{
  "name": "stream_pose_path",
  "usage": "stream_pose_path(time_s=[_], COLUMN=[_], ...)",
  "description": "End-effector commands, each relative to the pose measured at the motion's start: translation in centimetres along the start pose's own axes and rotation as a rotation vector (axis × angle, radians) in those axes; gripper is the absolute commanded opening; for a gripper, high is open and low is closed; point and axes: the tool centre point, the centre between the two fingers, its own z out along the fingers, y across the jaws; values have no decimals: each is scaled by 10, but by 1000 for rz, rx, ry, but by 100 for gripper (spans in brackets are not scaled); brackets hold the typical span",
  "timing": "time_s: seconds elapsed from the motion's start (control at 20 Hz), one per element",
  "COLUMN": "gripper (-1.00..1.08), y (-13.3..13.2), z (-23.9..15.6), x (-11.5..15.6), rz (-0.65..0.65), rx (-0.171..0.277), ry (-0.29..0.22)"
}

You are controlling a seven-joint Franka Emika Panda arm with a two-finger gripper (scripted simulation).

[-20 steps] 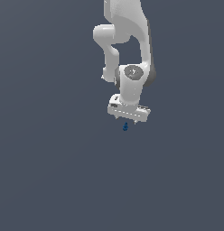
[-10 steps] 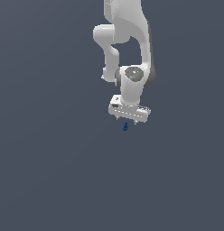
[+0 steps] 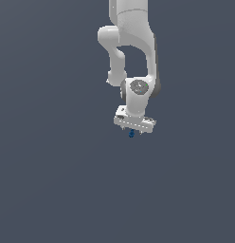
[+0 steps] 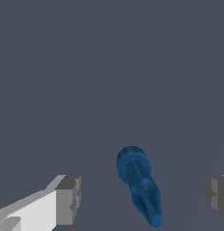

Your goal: Pick up the object and move it to a goal position.

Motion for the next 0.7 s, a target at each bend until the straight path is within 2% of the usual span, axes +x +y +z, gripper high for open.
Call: stream_pose_path(time_s=[0.0, 0.1, 0.15, 0.65], gripper=[100, 100, -100, -100], y=[0, -1, -1, -1], z=[5, 6, 6, 6], x=[1, 1, 1, 1], rz=[0, 0, 0, 0], rx=[1, 1, 1, 1], ry=[1, 1, 1, 1])
